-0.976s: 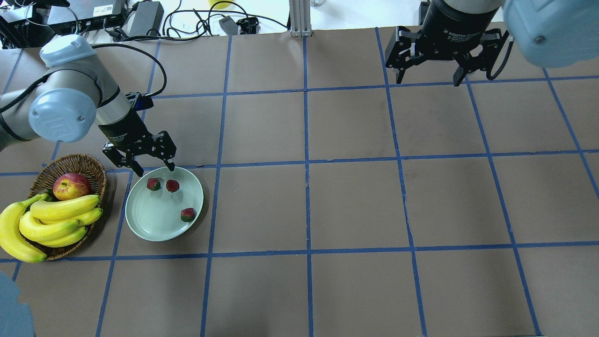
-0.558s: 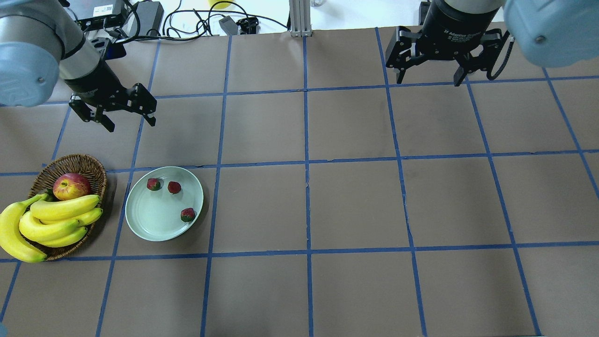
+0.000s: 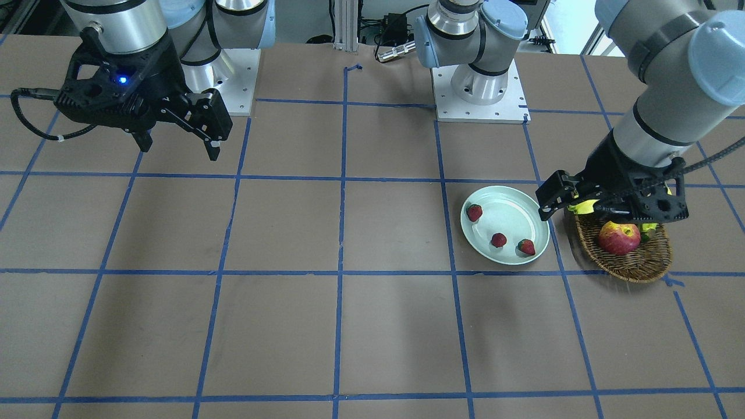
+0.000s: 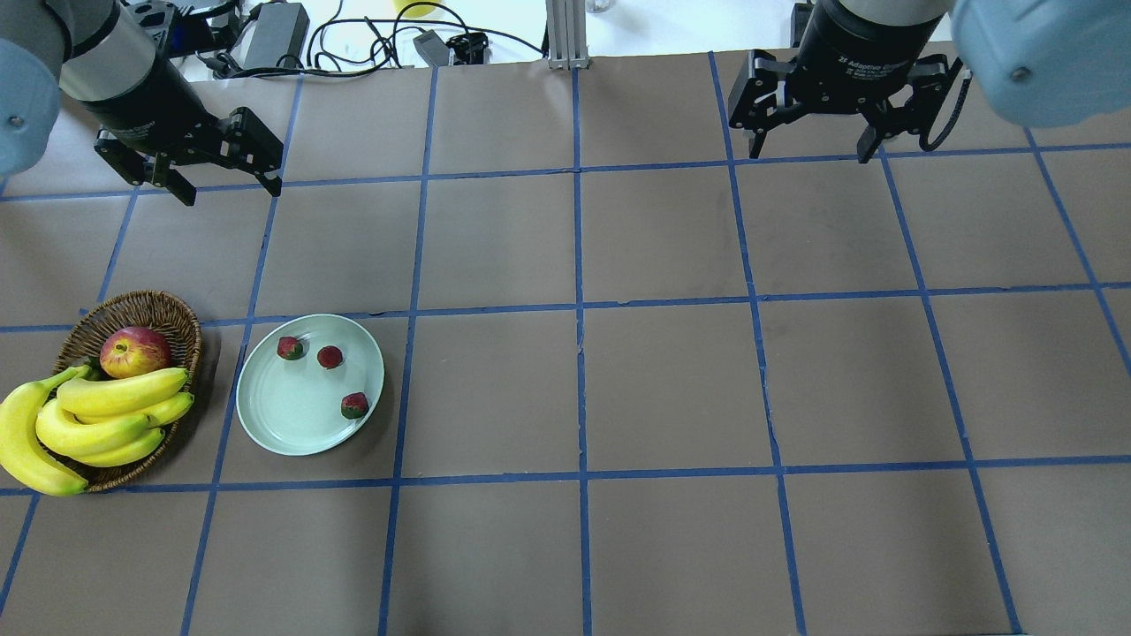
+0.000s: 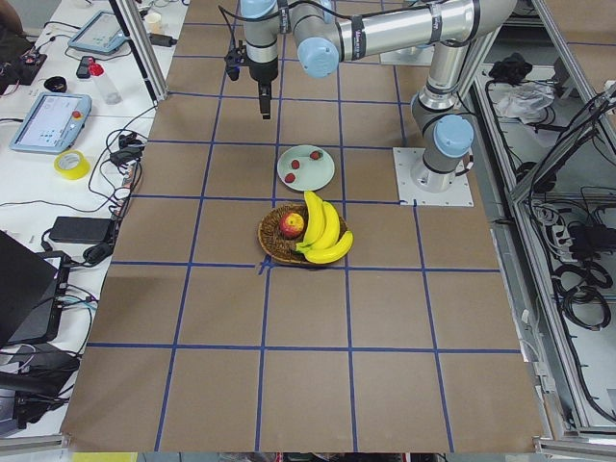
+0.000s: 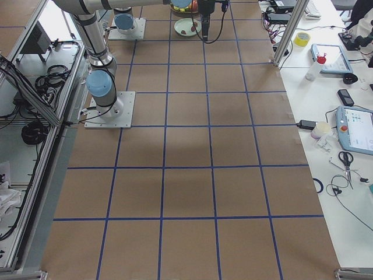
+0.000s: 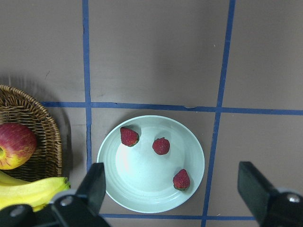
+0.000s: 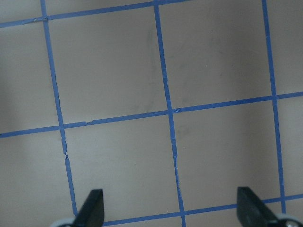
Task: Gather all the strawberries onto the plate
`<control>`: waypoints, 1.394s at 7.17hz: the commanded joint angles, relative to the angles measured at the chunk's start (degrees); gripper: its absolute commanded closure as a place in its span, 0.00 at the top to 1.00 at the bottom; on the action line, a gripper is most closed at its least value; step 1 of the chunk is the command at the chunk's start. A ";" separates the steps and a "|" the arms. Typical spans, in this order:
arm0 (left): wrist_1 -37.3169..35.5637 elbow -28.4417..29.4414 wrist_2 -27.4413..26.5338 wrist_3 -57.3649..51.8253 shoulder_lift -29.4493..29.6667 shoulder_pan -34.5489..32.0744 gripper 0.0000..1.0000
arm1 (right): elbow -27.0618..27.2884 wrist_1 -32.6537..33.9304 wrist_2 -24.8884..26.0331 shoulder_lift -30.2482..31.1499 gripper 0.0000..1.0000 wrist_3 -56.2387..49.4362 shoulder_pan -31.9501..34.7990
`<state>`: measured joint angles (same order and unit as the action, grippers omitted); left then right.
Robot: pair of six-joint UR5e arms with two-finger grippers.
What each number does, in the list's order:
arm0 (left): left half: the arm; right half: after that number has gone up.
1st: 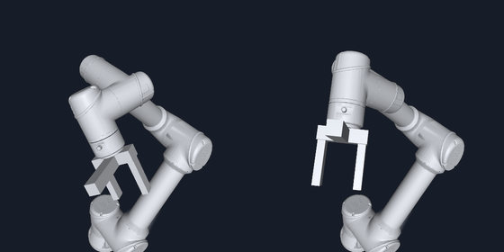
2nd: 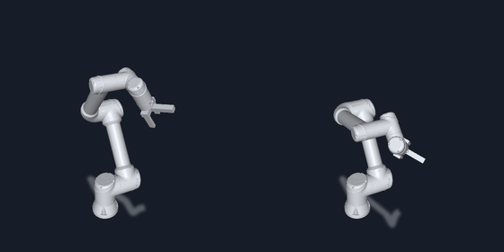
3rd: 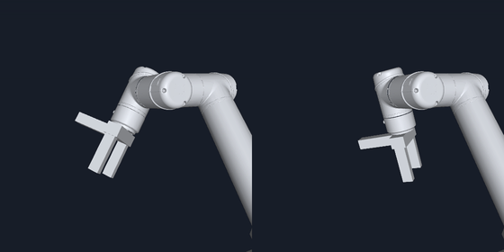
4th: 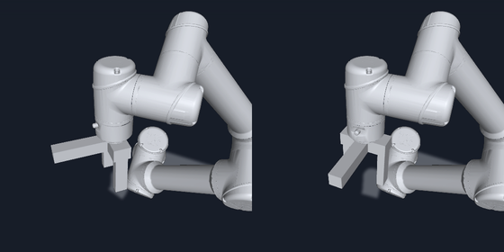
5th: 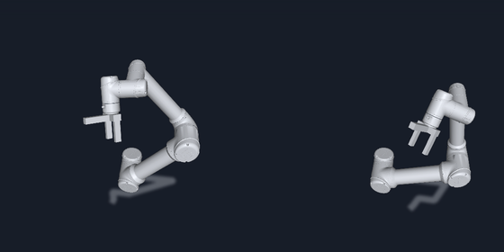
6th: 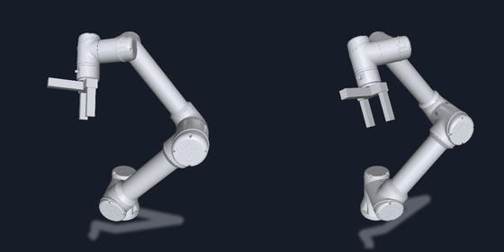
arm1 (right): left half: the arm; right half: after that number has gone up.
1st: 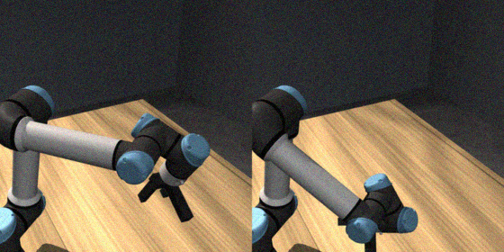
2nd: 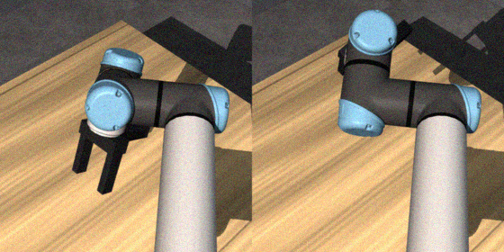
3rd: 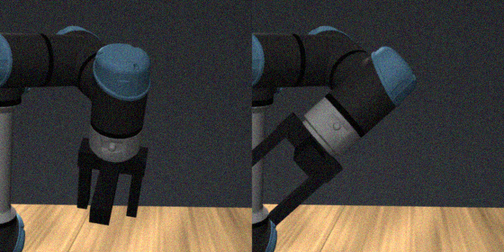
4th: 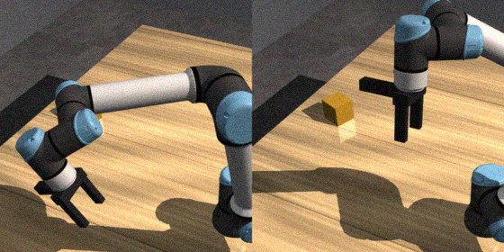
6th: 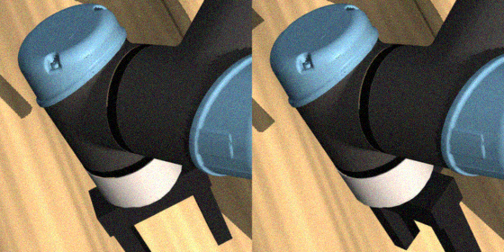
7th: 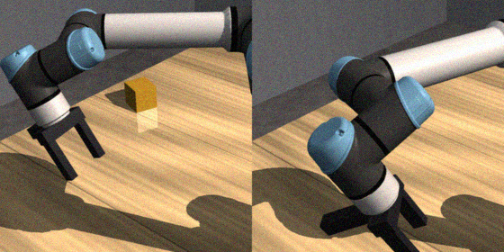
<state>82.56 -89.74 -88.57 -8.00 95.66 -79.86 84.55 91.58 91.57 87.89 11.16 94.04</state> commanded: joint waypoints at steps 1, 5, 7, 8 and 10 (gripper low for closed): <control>0.06 0.18 -0.37 0.09 -2.40 -3.88 1.00 | 0.00 0.00 0.01 0.00 1.00 0.00 0.00; 2.70 -0.61 0.16 0.18 -5.13 -8.09 1.00 | 0.09 0.00 0.01 0.00 1.00 0.00 0.00; 2.61 -0.79 0.41 0.17 -5.31 -8.90 1.00 | 0.00 0.00 0.01 0.00 1.00 0.00 0.00; 2.78 -0.88 0.33 0.18 -5.31 -8.99 1.00 | 0.00 0.00 0.01 0.00 1.00 0.00 0.00; 3.31 -0.88 0.16 -0.09 -6.09 -9.52 1.00 | 0.00 0.00 0.01 0.00 1.00 0.00 0.00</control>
<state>85.66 -90.59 -88.09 -7.88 89.92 -89.16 84.55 91.58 91.58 87.89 11.16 94.04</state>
